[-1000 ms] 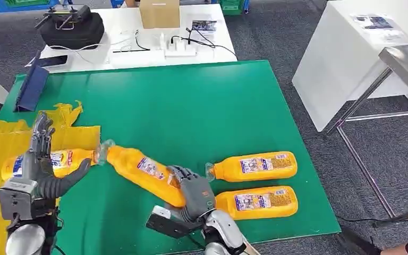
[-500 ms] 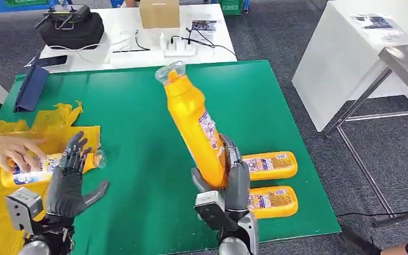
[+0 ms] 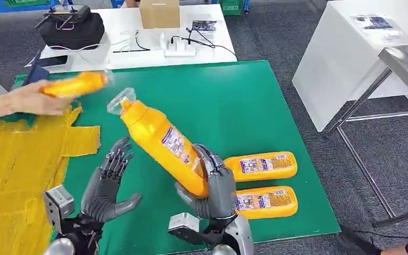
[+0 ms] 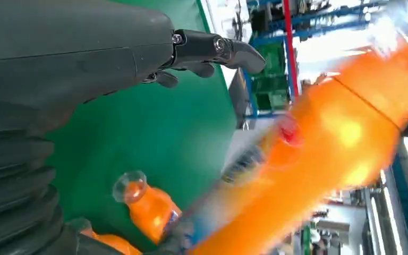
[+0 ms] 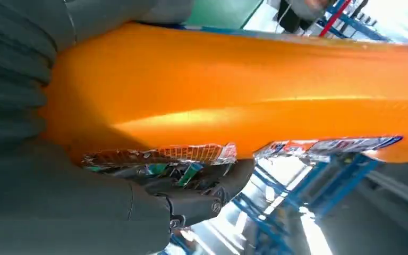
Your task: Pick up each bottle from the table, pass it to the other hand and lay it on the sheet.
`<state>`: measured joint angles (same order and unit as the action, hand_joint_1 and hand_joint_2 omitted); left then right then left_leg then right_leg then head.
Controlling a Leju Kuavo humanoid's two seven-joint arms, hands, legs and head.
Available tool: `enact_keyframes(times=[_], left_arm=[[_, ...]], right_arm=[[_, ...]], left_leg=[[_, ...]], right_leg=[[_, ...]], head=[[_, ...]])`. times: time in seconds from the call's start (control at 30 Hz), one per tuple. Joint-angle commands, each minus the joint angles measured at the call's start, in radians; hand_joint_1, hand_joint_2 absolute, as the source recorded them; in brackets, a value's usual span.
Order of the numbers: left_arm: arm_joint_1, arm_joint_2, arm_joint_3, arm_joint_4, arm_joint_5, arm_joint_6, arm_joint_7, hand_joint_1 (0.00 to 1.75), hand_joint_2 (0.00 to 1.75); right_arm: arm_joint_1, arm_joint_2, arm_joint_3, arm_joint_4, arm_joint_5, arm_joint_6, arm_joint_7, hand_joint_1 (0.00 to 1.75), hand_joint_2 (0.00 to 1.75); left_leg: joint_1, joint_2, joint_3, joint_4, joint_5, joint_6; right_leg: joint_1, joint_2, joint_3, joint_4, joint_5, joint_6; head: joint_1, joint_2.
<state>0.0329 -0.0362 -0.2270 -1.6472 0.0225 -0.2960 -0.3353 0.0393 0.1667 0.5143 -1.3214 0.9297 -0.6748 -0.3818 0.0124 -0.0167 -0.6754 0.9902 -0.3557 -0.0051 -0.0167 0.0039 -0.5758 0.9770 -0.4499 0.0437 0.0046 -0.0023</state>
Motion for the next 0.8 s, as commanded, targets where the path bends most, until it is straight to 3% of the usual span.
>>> enact_keyframes(times=[0.03,0.3,0.5,0.73,0.77,0.8], left_arm=[[-0.111,0.015,-0.092,0.147,0.037,0.02,0.025,0.0,1.75],[-0.136,0.025,-0.101,0.191,0.127,-0.002,0.043,0.0,1.75],[-0.147,0.02,-0.106,0.215,0.191,-0.022,0.061,0.0,1.75],[-0.139,0.011,-0.1,0.207,0.257,-0.051,0.055,0.0,1.75],[-0.133,0.012,-0.099,0.191,0.266,-0.05,0.052,0.07,1.75],[-0.128,0.003,-0.091,0.186,0.282,-0.046,0.05,1.55,1.75]], right_arm=[[-0.018,0.001,0.0,0.142,0.167,-0.023,-0.032,1.75,1.75],[0.026,0.079,-0.135,0.082,0.426,-0.023,-0.114,1.75,1.75],[0.03,0.068,-0.107,0.023,0.541,-0.023,-0.067,1.75,1.75],[0.007,0.046,-0.085,0.048,0.525,-0.023,-0.042,1.75,1.75],[0.012,0.05,-0.087,0.047,0.523,-0.023,-0.041,1.75,1.75],[0.012,0.05,-0.086,0.053,0.527,-0.023,-0.035,1.75,1.75]], left_leg=[[0.0,-0.001,0.007,-0.001,-0.001,0.001],[-0.001,-0.001,0.005,-0.001,-0.001,0.0],[-0.001,-0.001,0.003,-0.001,0.0,0.0],[0.0,0.0,0.005,0.0,-0.002,0.001],[0.0,0.0,0.003,0.0,-0.001,0.001],[0.0,0.0,0.005,0.0,-0.002,0.001]], right_leg=[[0.0,-0.003,0.009,-0.002,-0.002,-0.002],[0.0,-0.003,0.008,-0.001,-0.002,-0.001],[0.0,-0.002,0.005,-0.001,-0.001,-0.001],[0.0,-0.002,0.003,-0.001,-0.002,-0.002],[0.0,-0.002,0.0,-0.001,-0.001,-0.001],[0.0,-0.002,0.003,-0.001,-0.002,-0.002]], head=[[0.0,0.0],[0.0,0.0],[0.0,0.0],[0.0,0.0],[0.0,0.0],[0.0,0.0]])
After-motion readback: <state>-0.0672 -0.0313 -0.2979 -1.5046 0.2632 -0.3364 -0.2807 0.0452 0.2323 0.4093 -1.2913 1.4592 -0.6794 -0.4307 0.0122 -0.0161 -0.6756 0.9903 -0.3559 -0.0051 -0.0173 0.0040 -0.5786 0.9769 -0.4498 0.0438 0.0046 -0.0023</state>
